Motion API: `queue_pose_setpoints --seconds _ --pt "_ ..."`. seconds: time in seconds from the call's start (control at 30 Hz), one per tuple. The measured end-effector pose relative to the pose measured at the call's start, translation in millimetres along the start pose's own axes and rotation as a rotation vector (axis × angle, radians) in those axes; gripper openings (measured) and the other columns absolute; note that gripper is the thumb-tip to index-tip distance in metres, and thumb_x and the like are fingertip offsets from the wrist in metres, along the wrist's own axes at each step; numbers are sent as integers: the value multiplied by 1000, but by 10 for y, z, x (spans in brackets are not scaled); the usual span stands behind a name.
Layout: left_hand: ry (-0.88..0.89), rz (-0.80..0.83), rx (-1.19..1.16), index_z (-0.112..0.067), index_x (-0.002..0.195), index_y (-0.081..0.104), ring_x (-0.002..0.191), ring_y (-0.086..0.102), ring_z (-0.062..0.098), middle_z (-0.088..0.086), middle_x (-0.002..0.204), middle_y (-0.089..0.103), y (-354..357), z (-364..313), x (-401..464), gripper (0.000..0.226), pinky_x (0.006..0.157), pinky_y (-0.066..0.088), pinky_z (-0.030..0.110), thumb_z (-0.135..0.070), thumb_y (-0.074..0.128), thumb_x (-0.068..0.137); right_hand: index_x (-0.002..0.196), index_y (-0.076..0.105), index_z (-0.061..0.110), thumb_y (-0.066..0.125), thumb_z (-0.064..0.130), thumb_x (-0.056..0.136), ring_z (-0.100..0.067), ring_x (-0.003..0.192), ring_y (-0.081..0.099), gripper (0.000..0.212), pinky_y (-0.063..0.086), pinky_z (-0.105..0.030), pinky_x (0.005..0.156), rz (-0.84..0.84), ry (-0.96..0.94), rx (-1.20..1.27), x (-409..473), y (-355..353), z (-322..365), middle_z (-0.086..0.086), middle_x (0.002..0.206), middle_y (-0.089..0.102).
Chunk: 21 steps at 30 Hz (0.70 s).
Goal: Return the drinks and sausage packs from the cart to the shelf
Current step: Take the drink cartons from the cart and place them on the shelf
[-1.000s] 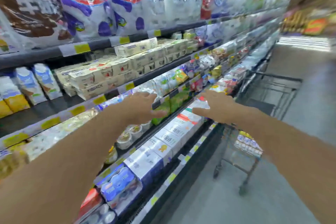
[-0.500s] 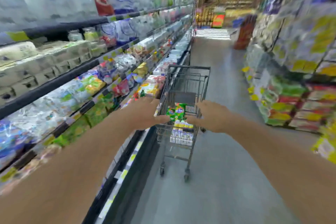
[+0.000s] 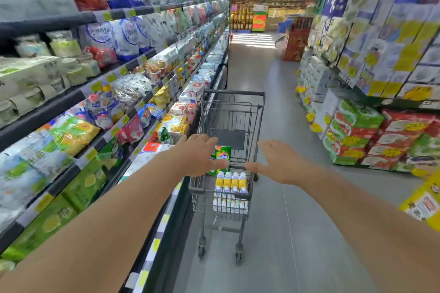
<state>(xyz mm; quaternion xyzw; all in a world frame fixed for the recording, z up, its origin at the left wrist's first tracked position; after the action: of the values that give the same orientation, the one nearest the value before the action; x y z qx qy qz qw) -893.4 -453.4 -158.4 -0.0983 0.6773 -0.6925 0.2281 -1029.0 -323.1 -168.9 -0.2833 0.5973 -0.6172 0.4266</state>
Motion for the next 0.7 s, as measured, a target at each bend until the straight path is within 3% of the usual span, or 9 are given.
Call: queue_pose_setpoints --seconds 0.27,0.57,0.7 --pt "38 97 -66 -18 156 13 147 20 31 11 161 20 375 636 1101 92 118 18 54 -77 28 86 150 32 12 43 68 91 -28 144 31 82 27 -42 117 30 98 91 942 139 -153 -10 154 35" --pt "10 210 -160 -20 156 14 147 23 30 9 161 22 1099 794 2419 99 116 23 53 -83 23 80 155 24 12 46 68 90 -28 146 27 89 25 -42 118 181 124 163 2186 855 -742 -9 161 27" --pt "-64 305 -225 -17 156 17 145 25 31 10 159 25 1519 852 2920 93 116 23 52 -78 28 86 151 32 12 49 66 90 -27 142 32 83 29 -42 117 275 82 212 2784 1247 -934 -8 155 36"
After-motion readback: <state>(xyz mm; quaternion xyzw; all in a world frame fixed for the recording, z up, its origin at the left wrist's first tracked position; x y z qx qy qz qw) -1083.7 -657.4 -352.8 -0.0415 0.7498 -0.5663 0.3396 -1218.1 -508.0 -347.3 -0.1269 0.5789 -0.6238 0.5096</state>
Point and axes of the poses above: each hand's wrist, its own x-axis towards the middle knuckle, its own y-axis out of the palm, z = x × y, the point moved 8 cm from there along x, towards the middle knuckle
